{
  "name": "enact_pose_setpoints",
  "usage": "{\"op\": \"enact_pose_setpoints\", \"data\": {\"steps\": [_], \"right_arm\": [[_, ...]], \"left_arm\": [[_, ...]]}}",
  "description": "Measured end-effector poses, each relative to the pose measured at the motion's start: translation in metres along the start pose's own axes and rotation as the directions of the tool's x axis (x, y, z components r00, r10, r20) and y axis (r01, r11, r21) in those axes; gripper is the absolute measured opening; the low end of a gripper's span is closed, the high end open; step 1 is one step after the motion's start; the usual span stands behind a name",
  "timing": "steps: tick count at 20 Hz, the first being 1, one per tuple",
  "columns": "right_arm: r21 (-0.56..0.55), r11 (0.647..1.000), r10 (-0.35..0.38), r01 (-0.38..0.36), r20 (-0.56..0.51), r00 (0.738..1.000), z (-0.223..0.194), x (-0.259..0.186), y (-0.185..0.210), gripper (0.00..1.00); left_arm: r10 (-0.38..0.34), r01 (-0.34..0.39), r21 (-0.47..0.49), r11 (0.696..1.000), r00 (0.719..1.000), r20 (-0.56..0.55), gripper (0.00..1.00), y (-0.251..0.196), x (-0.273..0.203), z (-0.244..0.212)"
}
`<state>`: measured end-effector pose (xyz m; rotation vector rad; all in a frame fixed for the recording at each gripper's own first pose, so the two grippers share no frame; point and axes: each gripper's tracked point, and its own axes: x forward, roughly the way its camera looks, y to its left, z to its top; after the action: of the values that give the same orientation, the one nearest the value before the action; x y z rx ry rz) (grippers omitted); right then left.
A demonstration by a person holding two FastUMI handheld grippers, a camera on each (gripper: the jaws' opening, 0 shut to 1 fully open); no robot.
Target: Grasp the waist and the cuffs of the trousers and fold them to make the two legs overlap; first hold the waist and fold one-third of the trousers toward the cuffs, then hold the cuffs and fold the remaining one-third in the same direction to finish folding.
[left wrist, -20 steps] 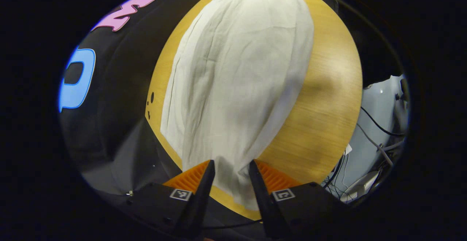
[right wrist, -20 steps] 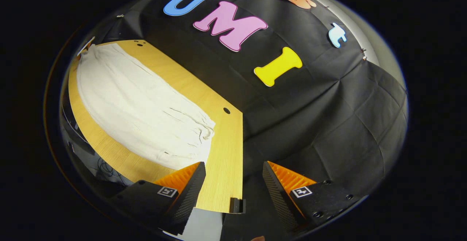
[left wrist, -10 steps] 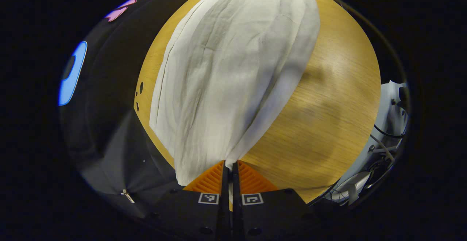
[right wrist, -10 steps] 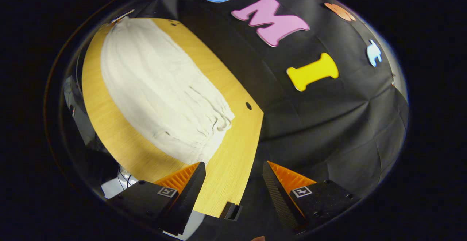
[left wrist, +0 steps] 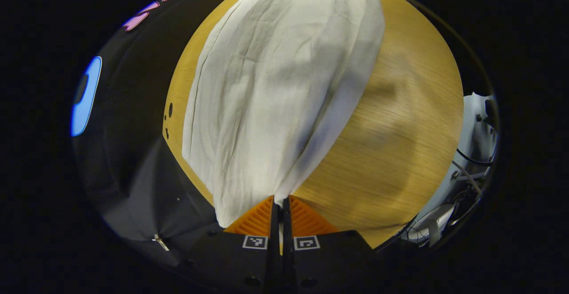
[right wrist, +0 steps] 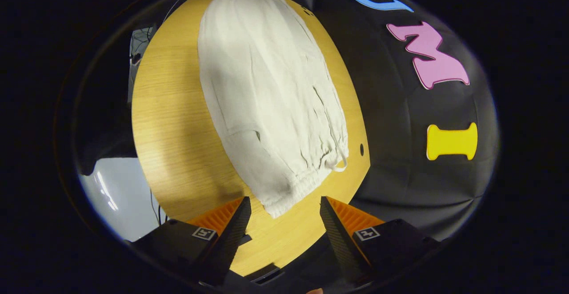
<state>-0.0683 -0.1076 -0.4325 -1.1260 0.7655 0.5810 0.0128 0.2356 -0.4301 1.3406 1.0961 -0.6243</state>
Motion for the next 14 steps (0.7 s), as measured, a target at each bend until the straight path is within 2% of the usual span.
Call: {"op": "enact_pose_setpoints", "data": {"steps": [2,5,6,8,10,11,12,14], "right_arm": [[-0.032,0.998,0.048,-0.048,0.009,0.999,0.005,0.013,0.0,0.96],[-0.113,0.981,0.161,-0.158,0.024,0.987,0.02,0.028,0.006,0.96],[-0.132,0.975,0.186,-0.181,0.028,0.982,0.024,0.031,0.005,0.92],[-0.105,0.959,0.268,-0.265,0.017,0.963,0.023,0.037,0.008,0.88],[-0.036,0.934,0.355,-0.355,0.006,0.935,0.02,0.04,0.014,0.76],[0.004,0.92,0.392,-0.392,-0.001,0.92,0.019,0.039,0.018,0.65],[0.043,0.911,0.41,-0.41,-0.008,0.912,0.017,0.04,0.02,0.61],[0.054,0.917,0.396,-0.394,-0.014,0.918,0.024,0.044,0.013,0.32]], "left_arm": [[-0.003,0.003,-0.004,1.0,1.0,0.005,0.07,0.0,0.001,0.0],[-0.001,0.002,-0.004,1.0,1.0,0.009,0.07,0.0,0.0,0.001],[0.003,-0.003,-0.001,1.0,1.0,0.011,0.07,0.0,0.001,0.002],[0.007,-0.007,0.0,1.0,1.0,0.011,0.07,0.0,0.0,0.002],[0.004,-0.004,0.003,1.0,1.0,0.011,0.07,0.0,0.0,0.004],[0.0,0.0,0.01,1.0,1.0,0.011,0.07,0.001,0.0,0.003],[-0.002,0.001,0.015,1.0,1.0,0.011,0.07,0.001,0.0,0.004],[0.003,-0.003,-0.003,1.0,1.0,0.011,0.07,0.002,0.001,0.005]]}}
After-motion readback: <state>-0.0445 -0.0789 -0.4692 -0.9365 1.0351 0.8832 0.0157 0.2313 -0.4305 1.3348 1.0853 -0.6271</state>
